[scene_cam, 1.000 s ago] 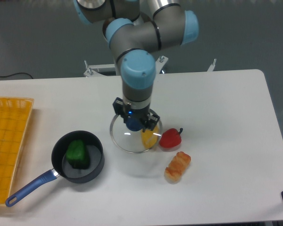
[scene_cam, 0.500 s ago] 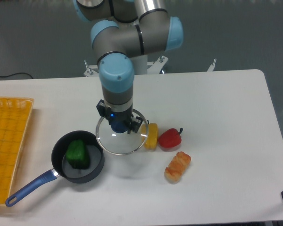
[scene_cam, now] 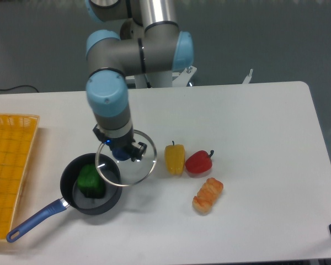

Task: Close the pot lid
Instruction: 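Lower the glass lid onto the rim of the dark saucepan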

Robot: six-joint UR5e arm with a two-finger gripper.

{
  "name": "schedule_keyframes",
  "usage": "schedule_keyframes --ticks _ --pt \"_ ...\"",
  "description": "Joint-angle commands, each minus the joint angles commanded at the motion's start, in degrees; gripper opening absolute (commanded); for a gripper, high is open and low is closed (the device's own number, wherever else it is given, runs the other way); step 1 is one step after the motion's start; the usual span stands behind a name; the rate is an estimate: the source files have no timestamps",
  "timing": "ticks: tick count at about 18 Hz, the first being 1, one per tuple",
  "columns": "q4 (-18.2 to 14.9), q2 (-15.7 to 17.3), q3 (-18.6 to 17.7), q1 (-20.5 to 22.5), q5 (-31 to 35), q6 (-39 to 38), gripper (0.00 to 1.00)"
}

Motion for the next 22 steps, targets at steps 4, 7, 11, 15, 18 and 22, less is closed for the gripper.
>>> schedule_keyframes --ticks 4,7,11,15,18,22 --pt "0.4 -1.1 0.9 -2.0 -0.1 -2.1 0.6" --pt "0.7 -1.1 0.6 -3.3 0.0 -3.0 0.6" --pt "0.8 -1.6 0.7 -4.1 -0.1 -4.4 0.6" --pt "0.9 -2.0 0.6 -5.4 0.0 -5.4 0.6" --pt "1.9 -3.0 0.8 -5.5 -0.2 -7.3 0.6" --pt "4.3 -3.6 0.8 -6.7 -0.1 -7.9 0.6"
